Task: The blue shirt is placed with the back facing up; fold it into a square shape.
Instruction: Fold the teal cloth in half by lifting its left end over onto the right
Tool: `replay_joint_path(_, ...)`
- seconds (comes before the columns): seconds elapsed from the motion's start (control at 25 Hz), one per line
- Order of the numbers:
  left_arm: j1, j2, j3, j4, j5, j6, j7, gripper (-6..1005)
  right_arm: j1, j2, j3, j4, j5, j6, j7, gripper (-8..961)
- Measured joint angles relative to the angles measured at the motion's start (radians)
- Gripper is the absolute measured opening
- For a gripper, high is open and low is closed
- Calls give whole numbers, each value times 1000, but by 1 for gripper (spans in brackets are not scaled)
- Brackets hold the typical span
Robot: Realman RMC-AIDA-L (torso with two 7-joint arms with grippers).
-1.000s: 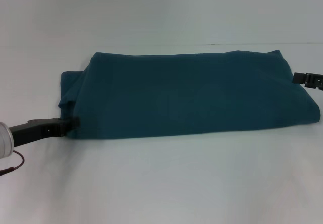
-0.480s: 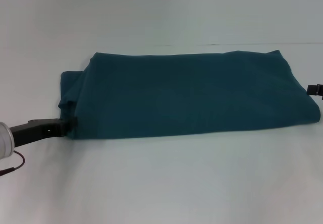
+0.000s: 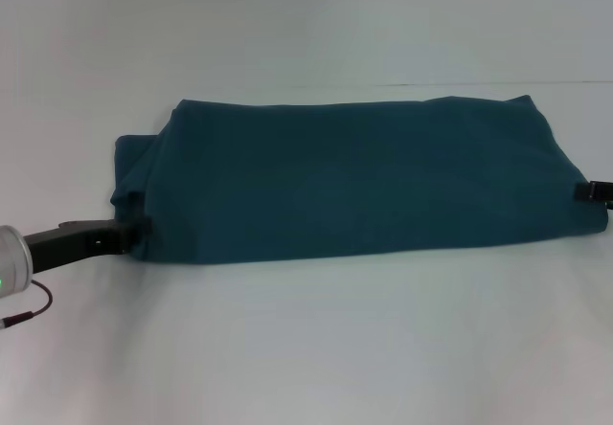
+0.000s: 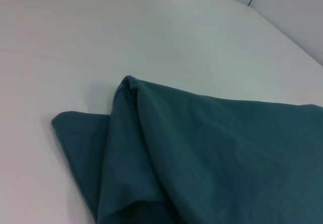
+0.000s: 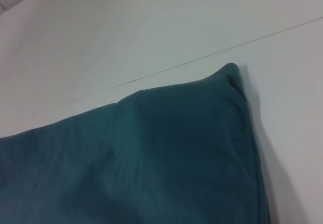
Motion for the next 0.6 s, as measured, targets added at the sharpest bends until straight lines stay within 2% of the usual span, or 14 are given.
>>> replay_joint_path(0.28, -2, 0, 0, -1, 0, -12, 0, 20, 3, 7, 0, 6, -1, 14, -1, 713)
replay_joint_path(0.6, -1, -1, 0, -2, 0, -14, 0, 24, 2, 20, 0, 4, 0, 11, -16, 547)
